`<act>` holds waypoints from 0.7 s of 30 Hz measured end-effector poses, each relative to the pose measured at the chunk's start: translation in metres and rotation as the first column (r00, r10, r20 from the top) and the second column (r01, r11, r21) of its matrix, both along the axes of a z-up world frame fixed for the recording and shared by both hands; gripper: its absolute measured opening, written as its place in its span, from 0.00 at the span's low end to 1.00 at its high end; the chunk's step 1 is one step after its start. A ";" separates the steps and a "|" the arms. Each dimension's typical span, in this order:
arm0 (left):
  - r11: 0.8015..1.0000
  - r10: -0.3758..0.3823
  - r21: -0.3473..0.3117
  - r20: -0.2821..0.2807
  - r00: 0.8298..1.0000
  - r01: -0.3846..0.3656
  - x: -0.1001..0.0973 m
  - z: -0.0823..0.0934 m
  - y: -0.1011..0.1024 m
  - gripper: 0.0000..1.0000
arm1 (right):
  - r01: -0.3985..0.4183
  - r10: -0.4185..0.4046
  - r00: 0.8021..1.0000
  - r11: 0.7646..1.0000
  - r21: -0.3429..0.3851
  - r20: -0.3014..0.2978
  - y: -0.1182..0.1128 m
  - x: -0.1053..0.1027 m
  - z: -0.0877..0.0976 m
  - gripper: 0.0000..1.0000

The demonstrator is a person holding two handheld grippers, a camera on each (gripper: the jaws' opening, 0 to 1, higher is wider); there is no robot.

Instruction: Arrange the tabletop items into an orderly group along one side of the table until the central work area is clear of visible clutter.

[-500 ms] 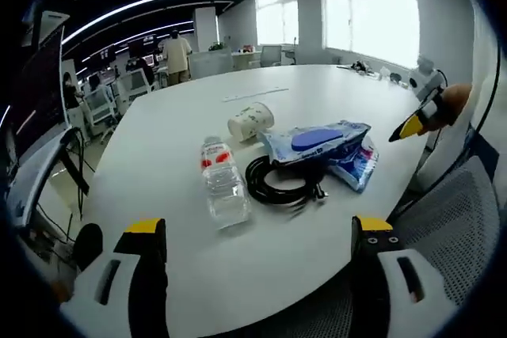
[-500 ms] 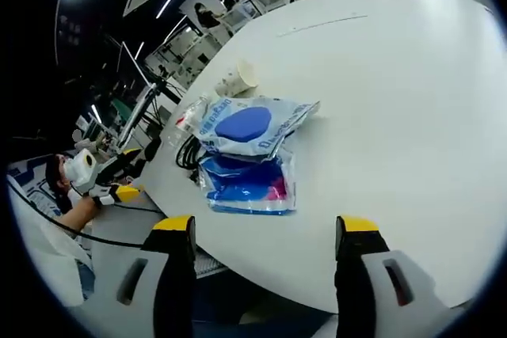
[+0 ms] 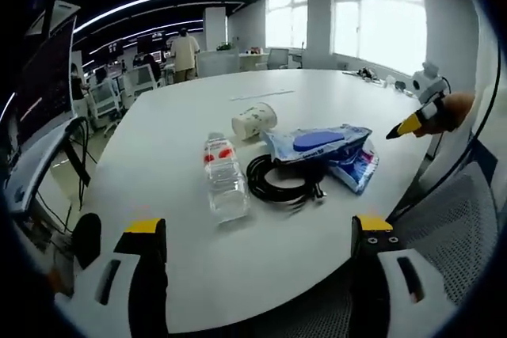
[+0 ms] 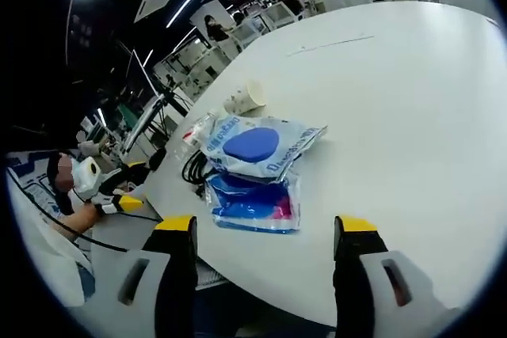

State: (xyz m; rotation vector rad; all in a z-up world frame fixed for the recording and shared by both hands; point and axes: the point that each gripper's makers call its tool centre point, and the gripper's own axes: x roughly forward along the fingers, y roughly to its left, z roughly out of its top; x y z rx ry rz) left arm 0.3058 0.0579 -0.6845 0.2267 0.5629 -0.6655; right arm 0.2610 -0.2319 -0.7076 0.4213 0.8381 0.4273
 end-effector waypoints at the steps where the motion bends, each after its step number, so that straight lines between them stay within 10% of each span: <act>1: 1.000 -0.011 0.013 -0.002 1.000 0.011 -0.001 -0.002 -0.002 0.99 | 0.000 0.000 1.000 1.000 0.003 -0.006 -0.001 -0.002 -0.002 0.69; 21: 0.999 -0.021 0.027 -0.033 0.999 0.022 -0.008 0.000 -0.011 0.95 | 0.040 -0.041 0.999 0.999 0.026 0.018 -0.010 0.001 0.001 0.65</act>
